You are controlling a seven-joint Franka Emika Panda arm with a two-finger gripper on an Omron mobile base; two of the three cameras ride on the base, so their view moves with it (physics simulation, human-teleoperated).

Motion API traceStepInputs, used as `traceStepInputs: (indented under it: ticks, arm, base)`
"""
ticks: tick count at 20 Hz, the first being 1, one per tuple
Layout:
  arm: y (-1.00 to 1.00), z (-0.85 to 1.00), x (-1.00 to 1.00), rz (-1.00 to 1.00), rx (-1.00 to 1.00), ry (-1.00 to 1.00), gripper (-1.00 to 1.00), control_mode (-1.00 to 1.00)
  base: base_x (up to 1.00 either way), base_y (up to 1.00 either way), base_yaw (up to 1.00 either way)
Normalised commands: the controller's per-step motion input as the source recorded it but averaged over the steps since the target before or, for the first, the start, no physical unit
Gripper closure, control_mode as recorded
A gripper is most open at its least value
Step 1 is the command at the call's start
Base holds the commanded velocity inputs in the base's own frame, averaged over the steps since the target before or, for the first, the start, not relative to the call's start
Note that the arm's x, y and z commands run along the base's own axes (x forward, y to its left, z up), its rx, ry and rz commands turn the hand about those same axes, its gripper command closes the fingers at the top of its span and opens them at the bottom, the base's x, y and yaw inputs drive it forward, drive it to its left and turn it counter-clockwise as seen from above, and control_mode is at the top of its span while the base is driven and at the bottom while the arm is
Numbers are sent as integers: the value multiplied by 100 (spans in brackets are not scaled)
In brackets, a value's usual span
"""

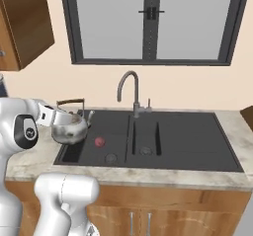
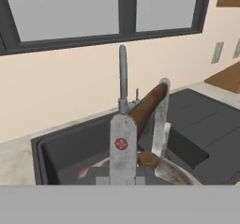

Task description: Open the cabinet, pick the kettle from the cabinet, and place it in the sink.

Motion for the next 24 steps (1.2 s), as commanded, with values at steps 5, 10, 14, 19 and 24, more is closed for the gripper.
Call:
traceStepInputs:
  ticks: [5,10,14,19,24]
  arm:
    - [0,0,0,0,0,0,100,100]
    - [0,0,0,0,0,0,100,100]
    - [0,0,0,0,0,0,100,100]
    - [0,0,0,0,0,0,100,100]
    - [0,0,0,0,0,0,100,100]
  base:
    - [32,23,0]
    - [39,22,7]
    - [30,18,12]
    - [41,24,11]
    - [44,21,7]
